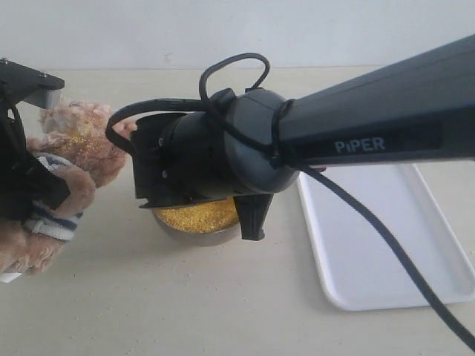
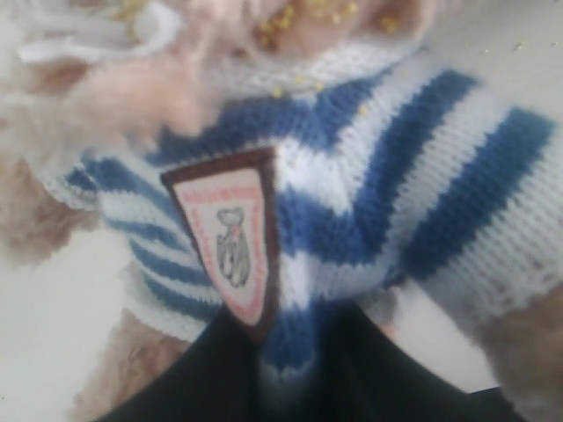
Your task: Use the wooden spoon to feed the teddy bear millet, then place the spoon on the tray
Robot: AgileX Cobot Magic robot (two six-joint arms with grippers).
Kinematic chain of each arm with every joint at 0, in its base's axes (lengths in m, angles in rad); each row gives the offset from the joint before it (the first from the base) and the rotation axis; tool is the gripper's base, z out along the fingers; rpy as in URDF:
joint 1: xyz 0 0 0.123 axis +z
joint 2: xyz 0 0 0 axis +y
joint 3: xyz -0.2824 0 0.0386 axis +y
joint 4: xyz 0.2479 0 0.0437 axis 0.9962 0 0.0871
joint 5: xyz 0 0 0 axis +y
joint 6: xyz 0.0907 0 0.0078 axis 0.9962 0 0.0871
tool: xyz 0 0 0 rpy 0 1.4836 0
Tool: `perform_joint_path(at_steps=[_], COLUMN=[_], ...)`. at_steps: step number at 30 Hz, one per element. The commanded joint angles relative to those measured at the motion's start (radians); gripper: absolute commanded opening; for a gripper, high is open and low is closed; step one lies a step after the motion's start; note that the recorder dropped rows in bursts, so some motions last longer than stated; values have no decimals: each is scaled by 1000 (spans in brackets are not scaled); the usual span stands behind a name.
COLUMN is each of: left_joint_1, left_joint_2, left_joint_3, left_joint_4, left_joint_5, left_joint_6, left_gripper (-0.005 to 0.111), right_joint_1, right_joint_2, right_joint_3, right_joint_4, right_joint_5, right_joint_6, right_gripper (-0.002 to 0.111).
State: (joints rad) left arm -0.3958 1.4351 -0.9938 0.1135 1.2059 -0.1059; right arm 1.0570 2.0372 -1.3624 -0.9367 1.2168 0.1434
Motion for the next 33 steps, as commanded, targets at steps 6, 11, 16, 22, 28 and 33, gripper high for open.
perform_joint_path(at_steps=[6, 11, 16, 22, 28, 33], left_joint_1=[3, 3, 3, 3, 3, 3], left_joint_2=[-9, -9, -9, -9, -9, -9], left_joint_3=[-7, -7, -7, -7, -7, -7], left_joint_4=[-6, -11, -16, -20, -20, -20], left_joint_5=[-5, -9, -9, -9, -9, -9], left_joint_6=[-6, -6, -6, -2, 2, 2], left_gripper=[4, 4, 4, 4, 4, 4], right_joint_1=[2, 2, 2, 2, 2, 2], right_joint_2=[-1, -1, -1, -1, -1, -1], right_joint_3=[1, 1, 1, 4, 4, 4], right_joint_4=[-26, -4, -31, -80, -55, 37], right_joint_5=[4, 4, 4, 4, 4, 4], right_joint_6=[14, 2, 15, 46, 37, -3], right_gripper=[0, 0, 0, 0, 0, 0])
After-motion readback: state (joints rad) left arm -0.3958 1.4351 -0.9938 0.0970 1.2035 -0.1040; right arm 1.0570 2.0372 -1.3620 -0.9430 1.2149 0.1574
